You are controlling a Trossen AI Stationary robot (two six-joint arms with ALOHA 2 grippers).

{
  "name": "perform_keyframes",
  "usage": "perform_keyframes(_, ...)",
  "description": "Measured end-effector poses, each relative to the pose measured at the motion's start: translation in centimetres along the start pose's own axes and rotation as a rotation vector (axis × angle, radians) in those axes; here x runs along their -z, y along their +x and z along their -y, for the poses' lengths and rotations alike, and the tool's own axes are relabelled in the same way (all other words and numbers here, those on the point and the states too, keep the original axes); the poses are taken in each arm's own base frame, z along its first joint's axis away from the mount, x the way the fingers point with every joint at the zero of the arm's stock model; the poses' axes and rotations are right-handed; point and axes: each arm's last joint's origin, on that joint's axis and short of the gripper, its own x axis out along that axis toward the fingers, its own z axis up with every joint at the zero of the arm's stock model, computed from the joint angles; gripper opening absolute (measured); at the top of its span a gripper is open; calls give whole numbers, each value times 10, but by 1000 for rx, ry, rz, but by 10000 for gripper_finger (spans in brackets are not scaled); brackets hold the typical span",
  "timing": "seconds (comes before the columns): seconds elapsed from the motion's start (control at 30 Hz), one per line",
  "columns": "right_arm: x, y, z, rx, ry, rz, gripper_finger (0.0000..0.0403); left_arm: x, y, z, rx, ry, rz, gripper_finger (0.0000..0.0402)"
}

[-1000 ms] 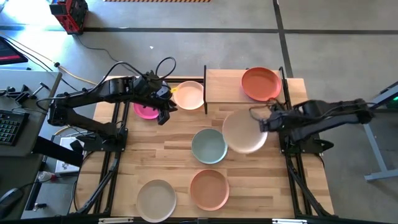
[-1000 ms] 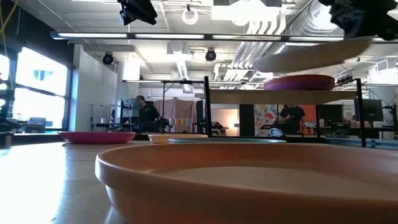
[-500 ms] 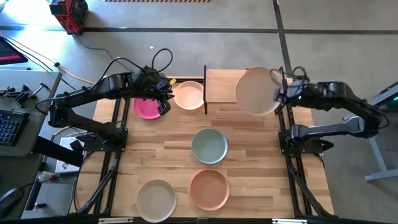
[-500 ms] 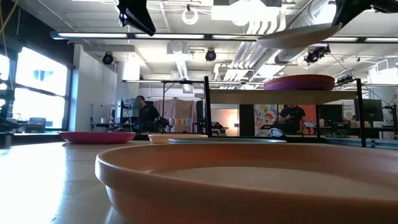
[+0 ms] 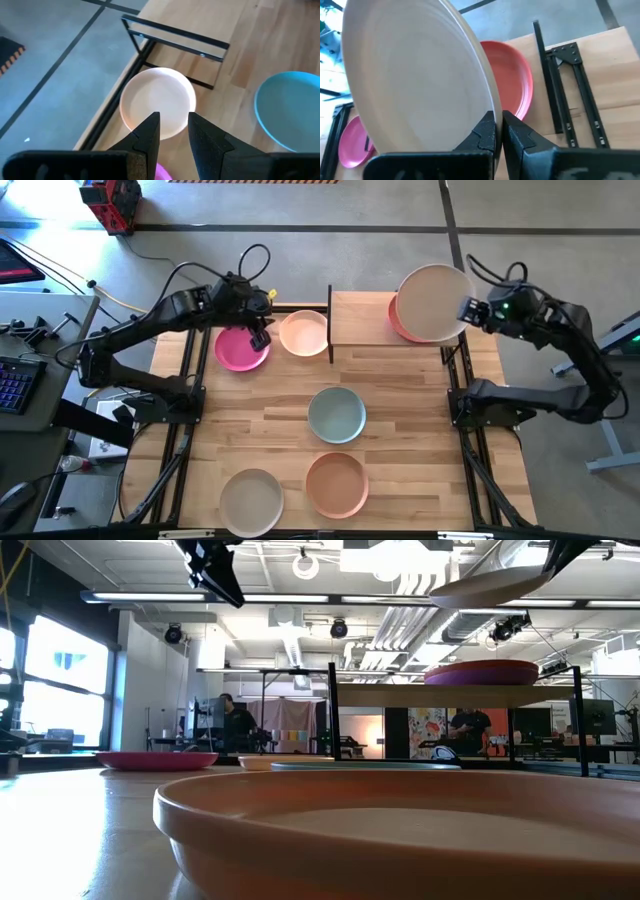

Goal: Place and stack plates onto a shelf
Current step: Stack the white plate on top of the orange plate on the shelf

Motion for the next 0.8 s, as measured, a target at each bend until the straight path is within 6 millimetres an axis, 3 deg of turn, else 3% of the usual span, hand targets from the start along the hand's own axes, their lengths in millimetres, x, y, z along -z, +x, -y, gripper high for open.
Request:
perform_keyframes(0.23, 2, 27, 0, 125, 54, 31, 0, -1, 2, -16, -53, -40, 22, 90)
perform_keyframes(0.8, 26, 91, -2, 138, 246, 43, 0, 4, 3, -38, -117, -125, -5, 90)
